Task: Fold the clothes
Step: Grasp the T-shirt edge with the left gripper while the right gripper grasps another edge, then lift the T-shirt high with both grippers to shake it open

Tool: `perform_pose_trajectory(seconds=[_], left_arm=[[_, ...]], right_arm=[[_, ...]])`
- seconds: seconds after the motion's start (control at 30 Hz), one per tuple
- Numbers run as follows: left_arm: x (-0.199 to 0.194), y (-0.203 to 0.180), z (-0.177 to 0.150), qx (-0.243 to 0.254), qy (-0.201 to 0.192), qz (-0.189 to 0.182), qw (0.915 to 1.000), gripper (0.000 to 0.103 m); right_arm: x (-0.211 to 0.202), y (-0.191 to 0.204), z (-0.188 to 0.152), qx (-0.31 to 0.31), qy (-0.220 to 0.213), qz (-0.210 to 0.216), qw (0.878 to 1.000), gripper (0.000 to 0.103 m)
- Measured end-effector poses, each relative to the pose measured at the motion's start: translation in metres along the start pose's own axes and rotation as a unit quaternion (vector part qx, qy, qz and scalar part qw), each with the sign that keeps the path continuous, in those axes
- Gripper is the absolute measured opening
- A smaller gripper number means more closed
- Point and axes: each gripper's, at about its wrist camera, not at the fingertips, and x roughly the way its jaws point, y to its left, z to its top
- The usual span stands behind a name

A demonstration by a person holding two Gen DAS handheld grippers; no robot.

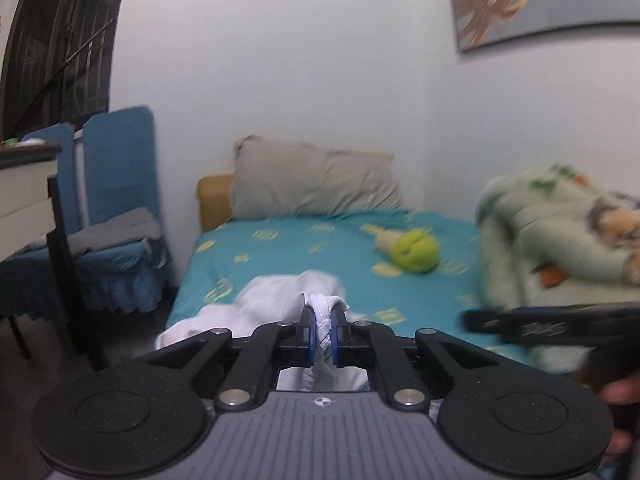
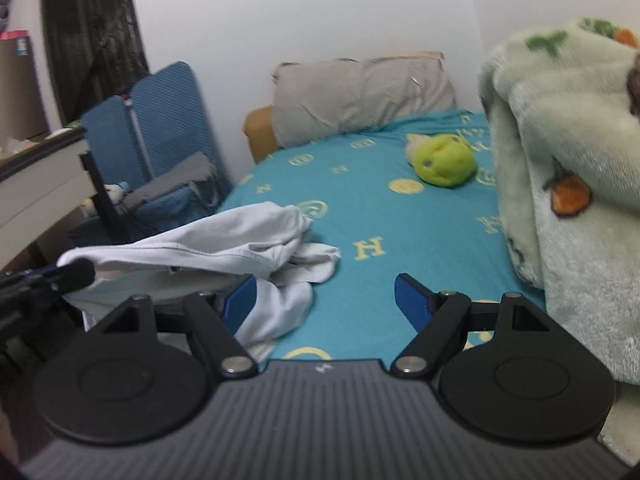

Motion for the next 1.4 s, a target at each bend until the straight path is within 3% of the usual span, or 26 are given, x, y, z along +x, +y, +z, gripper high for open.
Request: perform_pose_trajectory(seconds=[0.23, 0.43, 0.6, 0.77, 0.87, 0.93, 1.07, 1.23, 1.33, 1.4], left_arm=[[-0.084, -0.011, 0.004, -0.031, -0.043, -0.053, 0.9972, 0.007], [-0.092, 0.009, -0.008, -0.073, -0.036, -0.056, 0.9951, 0.007], [-0.078, 0.036, -0.016, -0.119, -0.025, -0.05, 0.9913, 0.007], [-0.063, 0.07, -0.027, -0.189, -0.004, -0.046, 0.9808, 0.007], [-0.05, 0.084, -0.032, -0.218, 0.021, -0.045, 0.9748, 0.007], [-0.042, 0.088, -0.035, -0.212, 0.039, -0.032, 0.976, 0.007], [-0.02, 0.086, -0.042, -0.202, 0.093, -0.015, 0.9747, 0.008], [-0.005, 0.077, -0.055, -0.182, 0.148, -0.004, 0.9721, 0.009], [0.001, 0.071, -0.062, -0.185, 0.167, -0.006, 0.9685, 0.017], [0.004, 0.067, -0.065, -0.192, 0.174, -0.007, 0.9658, 0.032]], right_arm=[[-0.032, 0.033, -0.01, -0.028, 0.005, 0.065, 0.998, 0.079], [-0.005, 0.071, -0.013, -0.046, 0.055, 0.126, 0.99, 0.079], [0.054, 0.069, -0.016, 0.0, 0.091, 0.083, 0.992, 0.076], [0.096, 0.037, -0.034, 0.04, 0.13, 0.03, 0.99, 0.046], [0.105, 0.026, -0.034, 0.04, 0.12, 0.023, 0.992, 0.013], [0.105, 0.021, -0.03, 0.048, 0.108, 0.027, 0.993, 0.004], [0.085, 0.018, -0.011, 0.074, 0.058, 0.061, 0.994, 0.004], [0.059, 0.029, 0.006, 0.062, 0.015, 0.082, 0.995, 0.004], [0.051, 0.034, 0.009, 0.054, 0.008, 0.088, 0.995, 0.004], [0.047, 0.035, 0.011, 0.056, 0.005, 0.093, 0.994, 0.004]])
